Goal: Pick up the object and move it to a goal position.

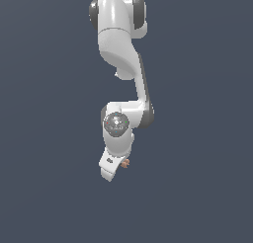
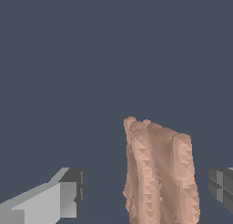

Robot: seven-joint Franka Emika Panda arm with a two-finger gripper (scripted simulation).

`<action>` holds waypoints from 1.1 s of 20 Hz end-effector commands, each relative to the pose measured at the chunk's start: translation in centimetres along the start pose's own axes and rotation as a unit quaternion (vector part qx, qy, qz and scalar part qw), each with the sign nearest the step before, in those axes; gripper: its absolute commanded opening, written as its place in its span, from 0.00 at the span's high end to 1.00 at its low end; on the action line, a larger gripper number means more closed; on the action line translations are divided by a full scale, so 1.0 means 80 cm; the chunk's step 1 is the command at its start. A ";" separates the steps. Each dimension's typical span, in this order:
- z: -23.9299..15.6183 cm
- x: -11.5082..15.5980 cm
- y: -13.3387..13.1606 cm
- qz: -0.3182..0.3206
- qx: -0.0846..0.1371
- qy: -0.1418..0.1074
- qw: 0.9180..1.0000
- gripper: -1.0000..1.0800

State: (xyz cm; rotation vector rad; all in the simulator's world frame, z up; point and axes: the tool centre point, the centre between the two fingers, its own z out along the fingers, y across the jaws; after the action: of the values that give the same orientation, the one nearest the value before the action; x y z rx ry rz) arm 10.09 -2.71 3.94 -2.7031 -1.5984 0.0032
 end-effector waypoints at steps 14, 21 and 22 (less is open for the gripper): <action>-0.002 0.001 0.002 0.000 -0.001 0.000 1.000 1.00; -0.018 0.002 -0.007 0.000 -0.001 0.000 1.000 1.00; -0.022 0.002 -0.009 0.000 -0.001 0.000 1.000 1.00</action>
State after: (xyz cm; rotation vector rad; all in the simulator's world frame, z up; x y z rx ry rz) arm 9.70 -2.37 5.18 -2.7039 -1.5986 0.0017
